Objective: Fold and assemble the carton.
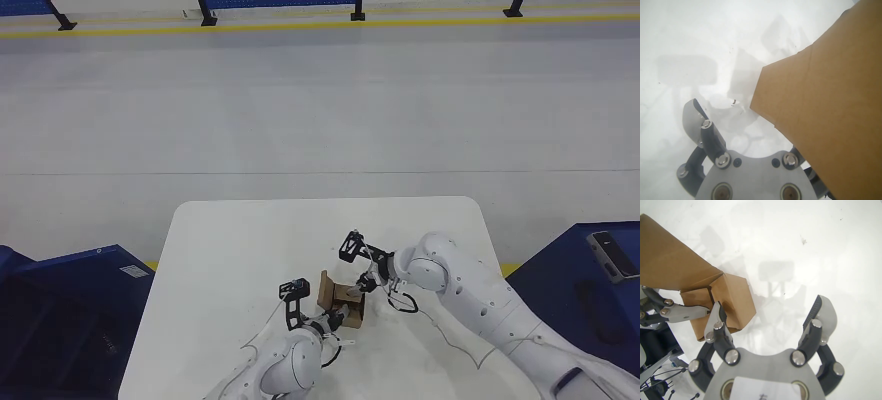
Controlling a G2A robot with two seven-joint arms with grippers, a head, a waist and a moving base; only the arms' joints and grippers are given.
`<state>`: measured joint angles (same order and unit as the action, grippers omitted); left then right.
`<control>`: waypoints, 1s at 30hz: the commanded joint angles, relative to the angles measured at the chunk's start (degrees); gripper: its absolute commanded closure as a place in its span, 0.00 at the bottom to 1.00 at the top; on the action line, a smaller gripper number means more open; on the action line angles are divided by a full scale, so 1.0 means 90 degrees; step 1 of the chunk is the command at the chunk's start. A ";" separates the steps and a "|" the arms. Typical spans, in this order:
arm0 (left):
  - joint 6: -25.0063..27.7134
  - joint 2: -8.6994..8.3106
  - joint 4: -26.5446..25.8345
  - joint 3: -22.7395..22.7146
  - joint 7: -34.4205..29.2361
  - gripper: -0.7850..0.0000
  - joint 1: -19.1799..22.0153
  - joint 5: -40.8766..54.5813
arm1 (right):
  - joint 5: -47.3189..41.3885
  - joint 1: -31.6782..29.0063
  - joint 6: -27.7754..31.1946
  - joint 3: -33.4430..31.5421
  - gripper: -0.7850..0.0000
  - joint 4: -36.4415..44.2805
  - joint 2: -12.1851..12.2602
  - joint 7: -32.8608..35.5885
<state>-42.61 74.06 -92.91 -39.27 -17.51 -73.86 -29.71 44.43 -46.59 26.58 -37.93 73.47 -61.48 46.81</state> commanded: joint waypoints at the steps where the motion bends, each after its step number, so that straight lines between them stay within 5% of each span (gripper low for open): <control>1: 0.0024 0.0010 -0.0018 -0.0022 0.0034 0.00 -0.0024 -0.0024 | -0.0034 -0.0023 0.0037 -0.0030 0.00 0.0035 0.0002 0.0015; 30: 0.0009 0.0161 -0.0014 -0.0109 -0.0228 0.00 -0.0194 -0.0501 | 0.0354 -0.0321 0.0033 -0.0362 0.00 0.0198 0.0026 0.0161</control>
<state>-42.57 75.47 -93.18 -40.18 -19.37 -75.61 -34.21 47.55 -49.43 26.91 -41.14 75.27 -61.24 48.20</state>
